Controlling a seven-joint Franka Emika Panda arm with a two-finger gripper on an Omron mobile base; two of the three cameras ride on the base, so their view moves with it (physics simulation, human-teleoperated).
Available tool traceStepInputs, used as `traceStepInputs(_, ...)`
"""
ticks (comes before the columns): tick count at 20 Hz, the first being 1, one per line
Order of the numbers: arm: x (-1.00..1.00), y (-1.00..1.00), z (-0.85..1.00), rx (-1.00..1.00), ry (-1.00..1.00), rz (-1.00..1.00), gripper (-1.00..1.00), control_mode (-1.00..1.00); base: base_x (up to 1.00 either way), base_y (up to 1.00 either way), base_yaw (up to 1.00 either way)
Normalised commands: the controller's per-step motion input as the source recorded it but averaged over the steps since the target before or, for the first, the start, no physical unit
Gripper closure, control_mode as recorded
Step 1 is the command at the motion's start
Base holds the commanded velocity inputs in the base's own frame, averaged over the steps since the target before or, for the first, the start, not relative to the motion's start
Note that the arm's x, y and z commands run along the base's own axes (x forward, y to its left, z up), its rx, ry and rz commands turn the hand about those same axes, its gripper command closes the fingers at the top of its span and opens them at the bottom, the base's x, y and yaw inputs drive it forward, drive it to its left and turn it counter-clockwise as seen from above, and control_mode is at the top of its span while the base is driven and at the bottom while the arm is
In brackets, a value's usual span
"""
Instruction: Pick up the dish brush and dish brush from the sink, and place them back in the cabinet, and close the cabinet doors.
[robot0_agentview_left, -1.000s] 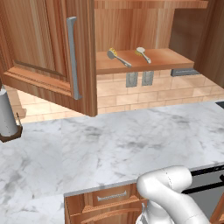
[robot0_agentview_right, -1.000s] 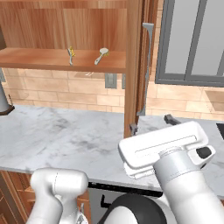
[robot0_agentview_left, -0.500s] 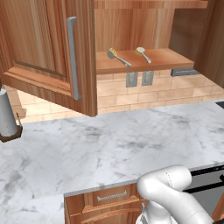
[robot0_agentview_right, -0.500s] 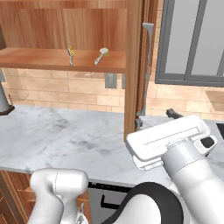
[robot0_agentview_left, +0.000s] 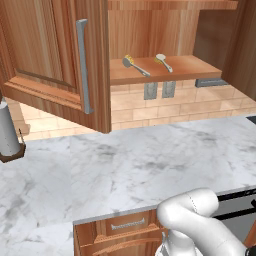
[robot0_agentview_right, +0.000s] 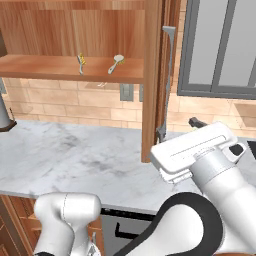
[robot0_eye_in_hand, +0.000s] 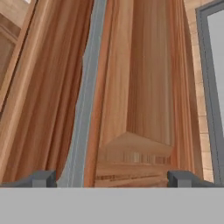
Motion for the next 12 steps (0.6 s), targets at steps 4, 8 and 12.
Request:
traceStepInputs(4, 0.3, 0.0, -0.02, 0.0, 0.0, 0.08, -1.0, -1.0, 0.0, 0.0, 0.0)
traceStepInputs(8, 0.04, 0.0, -0.01, 0.0, 0.0, 0.12, -1.0, -1.0, 0.0, 0.0, 0.0)
traceStepInputs(12, 0.0, 0.12, 0.0, 0.0, 0.0, 0.12, -1.0, -1.0, 0.0, 0.0, 0.0)
